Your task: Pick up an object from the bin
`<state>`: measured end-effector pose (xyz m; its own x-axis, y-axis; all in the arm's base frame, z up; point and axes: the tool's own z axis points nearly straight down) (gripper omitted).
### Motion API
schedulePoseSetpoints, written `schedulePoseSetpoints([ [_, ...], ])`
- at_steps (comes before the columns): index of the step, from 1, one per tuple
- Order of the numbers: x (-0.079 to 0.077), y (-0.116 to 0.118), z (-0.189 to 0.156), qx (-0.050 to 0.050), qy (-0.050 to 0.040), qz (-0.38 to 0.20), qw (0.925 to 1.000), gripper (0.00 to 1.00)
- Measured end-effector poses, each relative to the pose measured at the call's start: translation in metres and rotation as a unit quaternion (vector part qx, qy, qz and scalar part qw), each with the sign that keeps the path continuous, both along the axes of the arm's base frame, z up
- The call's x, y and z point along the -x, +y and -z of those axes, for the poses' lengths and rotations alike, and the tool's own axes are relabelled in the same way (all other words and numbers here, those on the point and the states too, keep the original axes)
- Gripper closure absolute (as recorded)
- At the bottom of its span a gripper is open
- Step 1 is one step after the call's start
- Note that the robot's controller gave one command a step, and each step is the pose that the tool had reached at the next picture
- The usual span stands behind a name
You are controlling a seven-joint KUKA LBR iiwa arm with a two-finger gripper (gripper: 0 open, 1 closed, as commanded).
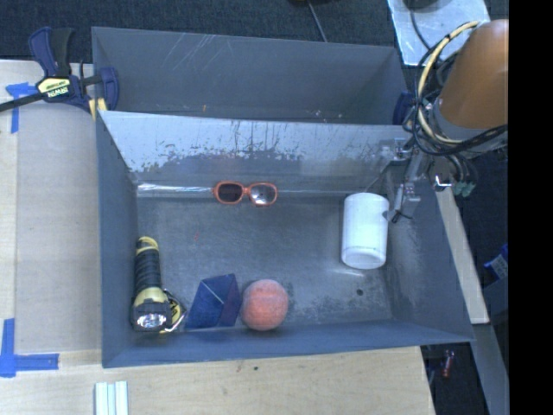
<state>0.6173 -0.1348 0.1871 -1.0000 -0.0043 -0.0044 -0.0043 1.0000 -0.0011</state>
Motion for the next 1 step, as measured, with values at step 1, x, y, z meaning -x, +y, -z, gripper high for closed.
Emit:
schedulePoseSetpoints([
  [1,0.0,0.0,0.0,0.0,0.0,0.0,1.0,0.0],
])
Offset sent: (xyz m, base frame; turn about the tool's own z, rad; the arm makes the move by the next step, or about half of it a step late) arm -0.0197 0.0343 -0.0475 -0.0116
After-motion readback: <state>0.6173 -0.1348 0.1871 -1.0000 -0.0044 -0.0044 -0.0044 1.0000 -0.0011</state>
